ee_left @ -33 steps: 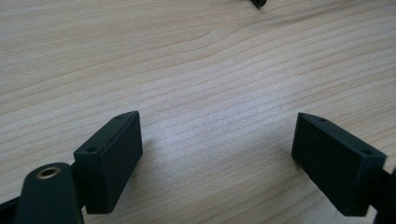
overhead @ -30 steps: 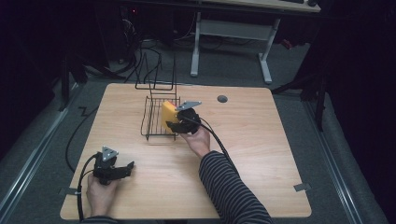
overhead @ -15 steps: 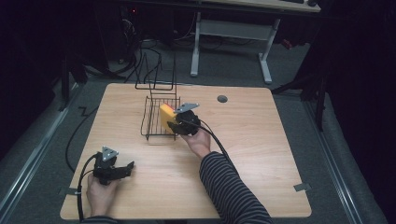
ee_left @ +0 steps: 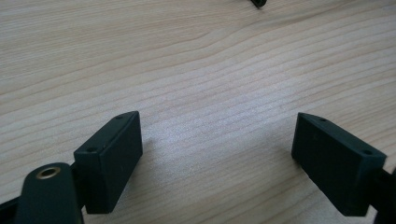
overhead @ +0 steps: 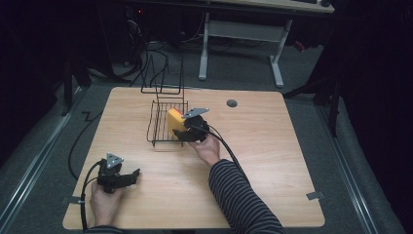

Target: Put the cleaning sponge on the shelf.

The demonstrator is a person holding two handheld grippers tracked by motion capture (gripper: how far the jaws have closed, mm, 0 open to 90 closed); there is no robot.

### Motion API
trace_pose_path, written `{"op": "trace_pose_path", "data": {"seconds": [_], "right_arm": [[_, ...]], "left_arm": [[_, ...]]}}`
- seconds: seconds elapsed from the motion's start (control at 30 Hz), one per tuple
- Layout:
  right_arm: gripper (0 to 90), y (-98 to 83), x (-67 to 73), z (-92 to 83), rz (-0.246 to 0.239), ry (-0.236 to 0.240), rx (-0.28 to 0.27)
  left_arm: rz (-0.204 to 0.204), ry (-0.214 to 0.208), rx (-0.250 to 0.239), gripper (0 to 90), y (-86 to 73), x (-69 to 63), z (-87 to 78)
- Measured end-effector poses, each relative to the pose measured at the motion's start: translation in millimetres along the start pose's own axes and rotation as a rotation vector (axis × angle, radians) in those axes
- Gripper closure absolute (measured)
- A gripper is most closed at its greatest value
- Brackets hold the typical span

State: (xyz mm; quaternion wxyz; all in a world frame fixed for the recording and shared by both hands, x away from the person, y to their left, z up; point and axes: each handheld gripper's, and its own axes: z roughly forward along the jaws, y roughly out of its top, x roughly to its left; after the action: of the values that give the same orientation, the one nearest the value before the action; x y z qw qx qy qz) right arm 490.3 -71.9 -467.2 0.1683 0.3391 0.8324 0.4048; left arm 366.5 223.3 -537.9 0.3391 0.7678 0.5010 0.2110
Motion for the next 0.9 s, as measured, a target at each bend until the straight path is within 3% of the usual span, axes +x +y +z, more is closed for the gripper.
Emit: {"op": "trace_pose_path", "data": {"seconds": [0.47,0.7,0.9], "right_arm": [[23.6,0.0,-2.4,-13.5,0.034,0.021,-0.012],[20.2,-7.7,-8.6,-37.6,0.039,0.020,-0.053],[24.3,-19.3,-12.2,-66.0,0.041,0.001,-0.095]], "left_arm": [[0.000,0.001,0.000,16.9,0.0,0.0,0.0],[-0.001,0.001,0.000,16.9,0.0,-0.1,0.0],[-0.001,0.001,0.000,16.9,0.0,-0.1,0.0]]}}
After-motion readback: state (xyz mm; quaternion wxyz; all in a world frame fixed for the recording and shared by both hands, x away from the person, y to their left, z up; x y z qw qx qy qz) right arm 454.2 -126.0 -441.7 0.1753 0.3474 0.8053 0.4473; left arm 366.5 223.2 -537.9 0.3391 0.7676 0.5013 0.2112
